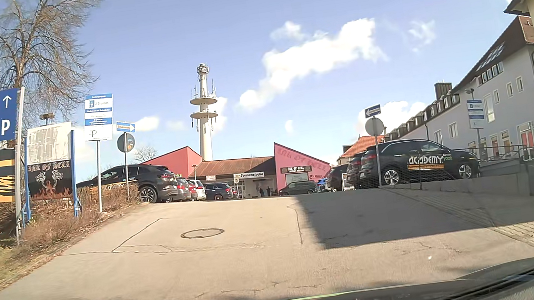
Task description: Follow the waypoints while adhering to traffic rules and regulations
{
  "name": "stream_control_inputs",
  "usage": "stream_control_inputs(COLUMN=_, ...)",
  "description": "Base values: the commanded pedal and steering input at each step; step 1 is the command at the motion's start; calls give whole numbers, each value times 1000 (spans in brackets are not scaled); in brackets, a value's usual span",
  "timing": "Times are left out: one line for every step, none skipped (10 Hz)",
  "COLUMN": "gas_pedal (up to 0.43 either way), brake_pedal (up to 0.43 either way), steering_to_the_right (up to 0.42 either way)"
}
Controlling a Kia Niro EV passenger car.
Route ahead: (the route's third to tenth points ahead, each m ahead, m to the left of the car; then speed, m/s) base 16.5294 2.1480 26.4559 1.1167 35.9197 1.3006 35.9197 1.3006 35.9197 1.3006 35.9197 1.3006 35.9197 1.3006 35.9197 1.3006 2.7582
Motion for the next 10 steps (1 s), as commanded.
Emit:
stream_control_inputs(gas_pedal=169, brake_pedal=0, steering_to_the_right=74)
stream_control_inputs(gas_pedal=169, brake_pedal=0, steering_to_the_right=54)
stream_control_inputs(gas_pedal=189, brake_pedal=0, steering_to_the_right=36)
stream_control_inputs(gas_pedal=197, brake_pedal=0, steering_to_the_right=18)
stream_control_inputs(gas_pedal=209, brake_pedal=0, steering_to_the_right=2)
stream_control_inputs(gas_pedal=209, brake_pedal=0, steering_to_the_right=-4)
stream_control_inputs(gas_pedal=209, brake_pedal=0, steering_to_the_right=-4)
stream_control_inputs(gas_pedal=209, brake_pedal=0, steering_to_the_right=-3)
stream_control_inputs(gas_pedal=209, brake_pedal=0, steering_to_the_right=-3)
stream_control_inputs(gas_pedal=209, brake_pedal=0, steering_to_the_right=-3)
